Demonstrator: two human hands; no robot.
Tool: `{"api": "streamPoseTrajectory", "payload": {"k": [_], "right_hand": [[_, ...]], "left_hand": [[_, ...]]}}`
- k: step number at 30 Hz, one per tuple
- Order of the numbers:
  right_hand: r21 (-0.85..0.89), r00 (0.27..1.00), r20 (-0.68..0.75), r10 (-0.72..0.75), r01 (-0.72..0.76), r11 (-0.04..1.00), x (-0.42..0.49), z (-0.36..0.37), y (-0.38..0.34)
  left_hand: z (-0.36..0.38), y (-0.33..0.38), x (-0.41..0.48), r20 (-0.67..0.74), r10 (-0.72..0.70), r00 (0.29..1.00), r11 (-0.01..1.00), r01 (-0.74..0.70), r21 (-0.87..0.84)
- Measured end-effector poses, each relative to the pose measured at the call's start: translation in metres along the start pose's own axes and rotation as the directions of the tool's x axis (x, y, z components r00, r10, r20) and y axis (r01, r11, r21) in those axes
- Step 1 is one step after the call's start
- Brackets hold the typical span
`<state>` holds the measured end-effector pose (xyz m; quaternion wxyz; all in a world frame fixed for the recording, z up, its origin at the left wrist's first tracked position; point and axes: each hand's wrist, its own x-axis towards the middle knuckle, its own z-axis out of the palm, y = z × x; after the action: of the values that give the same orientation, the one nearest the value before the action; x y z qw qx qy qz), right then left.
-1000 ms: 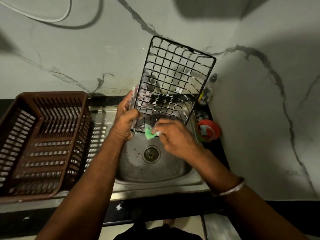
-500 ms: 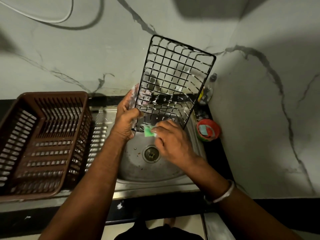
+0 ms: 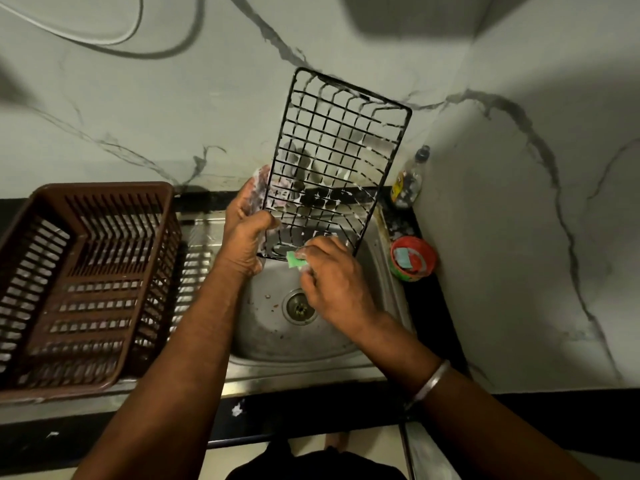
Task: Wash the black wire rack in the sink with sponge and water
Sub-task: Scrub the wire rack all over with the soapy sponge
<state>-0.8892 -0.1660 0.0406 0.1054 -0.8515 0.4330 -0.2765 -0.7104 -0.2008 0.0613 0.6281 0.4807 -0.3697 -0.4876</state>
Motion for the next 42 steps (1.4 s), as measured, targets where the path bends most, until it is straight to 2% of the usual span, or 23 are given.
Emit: {"api": "streamPoseTrajectory", "payload": {"k": [3, 6, 8, 11, 14, 17, 19, 21, 22, 25, 26, 28, 30, 32, 35, 37, 40, 41, 42], "right_hand": [[-0.047, 0.998, 0.008, -0.055, 0.055, 0.997, -0.008, -0.006, 0.017], [-0.221, 0.998, 0.031, -0.053, 0.059, 0.974, -0.013, -0.007, 0.020], [-0.261, 0.999, 0.009, -0.042, 0.043, 0.964, -0.012, 0.000, 0.017], [-0.197, 0.992, -0.111, -0.067, 0.044, 0.979, -0.012, 0.001, 0.015], [-0.030, 0.957, -0.287, -0.042, 0.035, 0.999, -0.005, 0.000, -0.004], [0.040, 0.946, -0.325, -0.024, 0.039, 0.998, 0.010, 0.012, -0.029], [0.018, 0.958, -0.287, -0.005, 0.010, 1.000, 0.013, 0.020, -0.039], [0.018, 0.968, -0.249, 0.023, -0.019, 1.000, 0.012, 0.023, -0.042], [0.027, 0.973, -0.227, 0.033, -0.027, 0.999, 0.012, 0.021, -0.043], [0.190, 0.993, -0.012, 0.121, -0.116, 0.975, 0.018, 0.006, -0.041], [0.276, 0.977, 0.091, 0.191, -0.209, 0.938, 0.023, -0.002, -0.038], [0.400, 0.890, 0.247, 0.383, -0.453, 0.796, 0.038, -0.013, -0.029], [0.402, 0.829, 0.207, 0.519, -0.556, 0.728, 0.053, -0.015, -0.020], [0.319, 0.832, 0.082, 0.549, -0.543, 0.776, 0.067, -0.011, -0.018], [0.217, 0.901, -0.030, 0.432, -0.416, 0.883, 0.076, 0.011, -0.029], [0.206, 0.924, -0.054, 0.379, -0.361, 0.909, 0.077, 0.021, -0.026], [0.225, 0.907, 0.241, 0.346, -0.399, 0.889, 0.080, 0.010, -0.011], [0.185, 0.886, 0.310, 0.345, -0.412, 0.892, 0.079, 0.009, -0.008], [0.137, 0.885, 0.318, 0.340, -0.398, 0.907, 0.079, 0.008, -0.008]], "left_hand": [[-0.005, 0.002, 0.002, -0.016, -0.025, 1.000, 0.999, 0.025, -0.028], [-0.007, 0.000, 0.002, -0.026, -0.052, 0.998, 0.998, 0.051, -0.049], [-0.002, 0.003, 0.001, -0.040, -0.073, 0.996, 0.996, 0.071, -0.053], [-0.001, 0.007, 0.003, 0.005, -0.056, 0.998, 0.998, 0.056, -0.031], [0.004, -0.003, 0.006, -0.058, -0.065, 0.996, 0.989, 0.056, -0.138], [0.014, -0.018, 0.001, -0.123, -0.170, 0.978, 0.941, 0.124, -0.314], [0.019, -0.023, -0.003, -0.171, -0.243, 0.955, 0.895, 0.153, -0.419], [0.023, -0.025, -0.008, -0.205, -0.253, 0.945, 0.897, 0.150, -0.415], [0.025, -0.024, -0.012, -0.170, -0.260, 0.951, 0.890, 0.167, -0.424], [0.019, -0.026, -0.017, -0.113, -0.278, 0.954, 0.846, 0.188, -0.500], [0.016, -0.025, -0.018, -0.114, -0.283, 0.952, 0.827, 0.182, -0.531], [0.010, -0.031, -0.014, -0.141, -0.261, 0.955, 0.838, 0.152, -0.524], [0.013, -0.034, -0.017, -0.145, -0.248, 0.958, 0.873, 0.156, -0.461], [0.020, -0.039, -0.020, -0.136, -0.211, 0.968, 0.896, 0.136, -0.423], [0.033, -0.035, -0.025, -0.124, -0.208, 0.970, 0.885, 0.133, -0.447], [0.036, -0.035, -0.023, -0.098, -0.195, 0.976, 0.869, 0.125, -0.479], [0.028, -0.040, -0.019, -0.138, -0.166, 0.976, 0.873, 0.081, -0.481], [0.026, -0.039, -0.019, -0.153, -0.166, 0.974, 0.870, 0.072, -0.487], [0.025, -0.037, -0.019, -0.163, -0.167, 0.972, 0.864, 0.064, -0.499]]}}
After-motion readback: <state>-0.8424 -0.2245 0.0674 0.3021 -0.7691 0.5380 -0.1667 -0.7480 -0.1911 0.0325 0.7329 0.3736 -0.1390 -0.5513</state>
